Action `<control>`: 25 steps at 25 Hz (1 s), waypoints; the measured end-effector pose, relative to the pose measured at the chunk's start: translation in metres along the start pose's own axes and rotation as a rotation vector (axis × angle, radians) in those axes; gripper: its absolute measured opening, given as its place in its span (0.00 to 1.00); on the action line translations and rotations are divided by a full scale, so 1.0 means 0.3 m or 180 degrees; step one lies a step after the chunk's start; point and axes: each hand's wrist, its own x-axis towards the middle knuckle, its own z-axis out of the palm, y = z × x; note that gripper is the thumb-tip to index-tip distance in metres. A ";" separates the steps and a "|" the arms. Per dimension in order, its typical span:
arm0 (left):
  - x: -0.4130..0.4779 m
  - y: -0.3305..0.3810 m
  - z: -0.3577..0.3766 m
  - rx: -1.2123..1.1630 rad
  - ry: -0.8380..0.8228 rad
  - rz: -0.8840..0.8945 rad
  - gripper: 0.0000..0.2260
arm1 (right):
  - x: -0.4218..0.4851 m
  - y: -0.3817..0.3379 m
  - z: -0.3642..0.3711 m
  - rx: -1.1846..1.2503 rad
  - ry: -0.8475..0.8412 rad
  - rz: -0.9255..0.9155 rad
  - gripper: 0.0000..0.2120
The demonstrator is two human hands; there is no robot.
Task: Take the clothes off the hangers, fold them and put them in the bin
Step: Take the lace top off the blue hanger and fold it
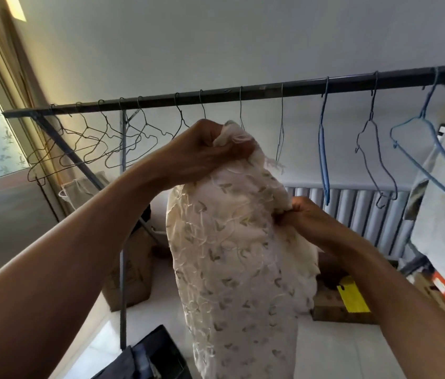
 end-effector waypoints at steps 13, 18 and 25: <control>0.110 -0.047 -0.047 0.0382 0.0164 0.0359 0.14 | -0.020 0.029 0.226 0.1668 -0.0148 0.0227 0.29; 0.138 -0.113 -0.053 0.0934 0.0440 -0.0002 0.23 | -0.054 0.000 0.258 0.0890 -0.0019 -0.0117 0.13; -0.111 -0.229 0.022 -0.1845 0.1144 -0.1653 0.30 | -0.073 0.007 0.189 0.1192 0.0582 0.0161 0.32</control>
